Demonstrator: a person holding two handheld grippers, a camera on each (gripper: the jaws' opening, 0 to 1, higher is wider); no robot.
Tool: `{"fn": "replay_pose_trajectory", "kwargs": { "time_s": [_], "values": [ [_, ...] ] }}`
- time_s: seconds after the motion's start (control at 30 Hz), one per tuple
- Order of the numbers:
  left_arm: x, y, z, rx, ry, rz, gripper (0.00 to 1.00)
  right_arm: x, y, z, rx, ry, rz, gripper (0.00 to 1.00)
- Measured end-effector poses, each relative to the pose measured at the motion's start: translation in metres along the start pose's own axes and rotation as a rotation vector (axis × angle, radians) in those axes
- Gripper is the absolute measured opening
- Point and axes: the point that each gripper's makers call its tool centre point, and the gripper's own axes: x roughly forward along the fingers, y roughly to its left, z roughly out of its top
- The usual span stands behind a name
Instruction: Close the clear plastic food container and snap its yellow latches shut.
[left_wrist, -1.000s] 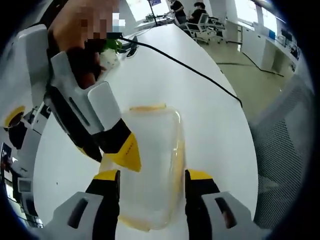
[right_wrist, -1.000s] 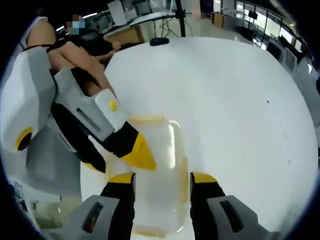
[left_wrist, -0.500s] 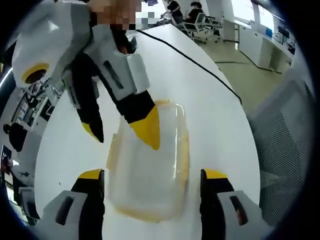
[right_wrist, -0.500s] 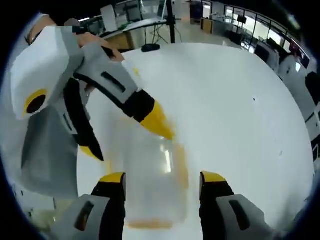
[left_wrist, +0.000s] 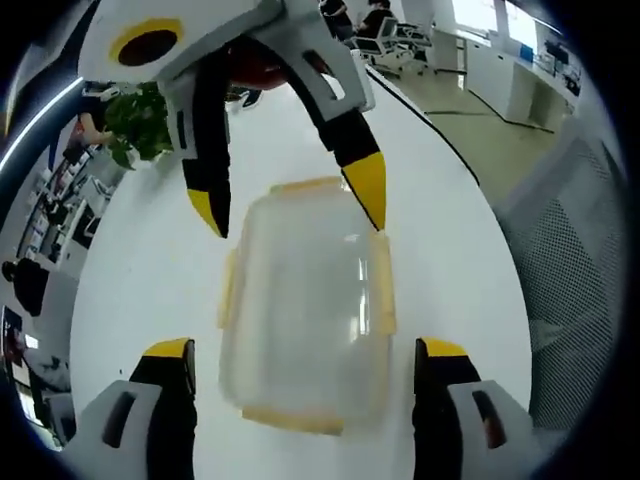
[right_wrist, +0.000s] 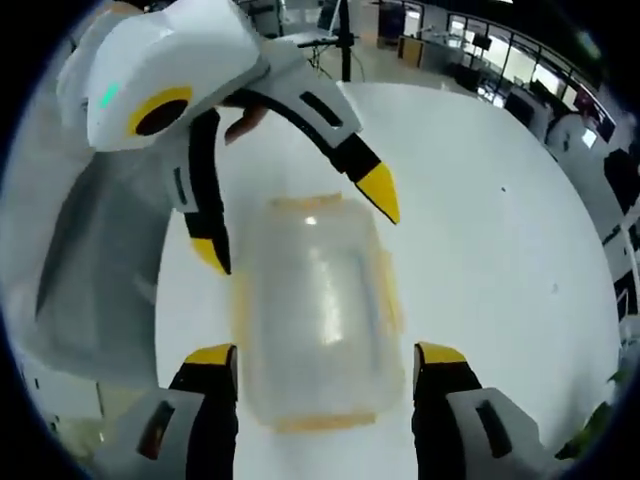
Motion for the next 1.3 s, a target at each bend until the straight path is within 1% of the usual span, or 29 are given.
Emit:
{"fn": "replay_pose_trajectory", "kwargs": {
  "time_s": [0.07, 0.2, 0.3, 0.37, 0.43, 0.53, 0.7, 0.8, 0.87, 1.3],
  "values": [
    [0.003, -0.001, -0.002, 0.000, 0.009, -0.007, 0.91, 0.000, 0.000, -0.004, -0.004, 0.004, -0.018, 0.73],
    [0.008, -0.004, -0.005, 0.016, 0.025, -0.026, 0.91, 0.000, -0.001, -0.012, -0.041, 0.022, -0.063, 0.75],
    [0.012, -0.004, -0.007, 0.022, 0.032, -0.036, 0.91, 0.002, 0.000, -0.017, -0.041, 0.024, -0.072, 0.75],
    [0.014, -0.005, -0.008, 0.019, 0.035, -0.041, 0.90, 0.004, 0.000, -0.021, -0.052, 0.039, -0.091, 0.75],
    [0.015, -0.006, -0.009, 0.019, 0.043, -0.049, 0.89, 0.006, -0.001, -0.024, -0.050, 0.046, -0.095, 0.75],
    [0.016, -0.007, -0.010, 0.020, 0.049, -0.053, 0.87, 0.008, -0.001, -0.024, -0.041, 0.041, -0.096, 0.74],
    [0.017, -0.005, -0.012, 0.039, 0.054, -0.044, 0.85, 0.009, -0.002, -0.025, -0.045, 0.054, -0.099, 0.74],
    [0.016, -0.002, -0.013, 0.049, 0.063, -0.029, 0.80, 0.009, -0.002, -0.025, -0.051, 0.052, -0.092, 0.73],
    [0.016, -0.005, -0.013, 0.028, 0.056, -0.039, 0.80, 0.010, -0.001, -0.024, -0.048, 0.050, -0.090, 0.73],
    [0.008, -0.010, -0.020, 0.028, 0.042, -0.044, 0.80, 0.014, 0.007, -0.015, -0.055, 0.054, -0.083, 0.73]
  ]
}}
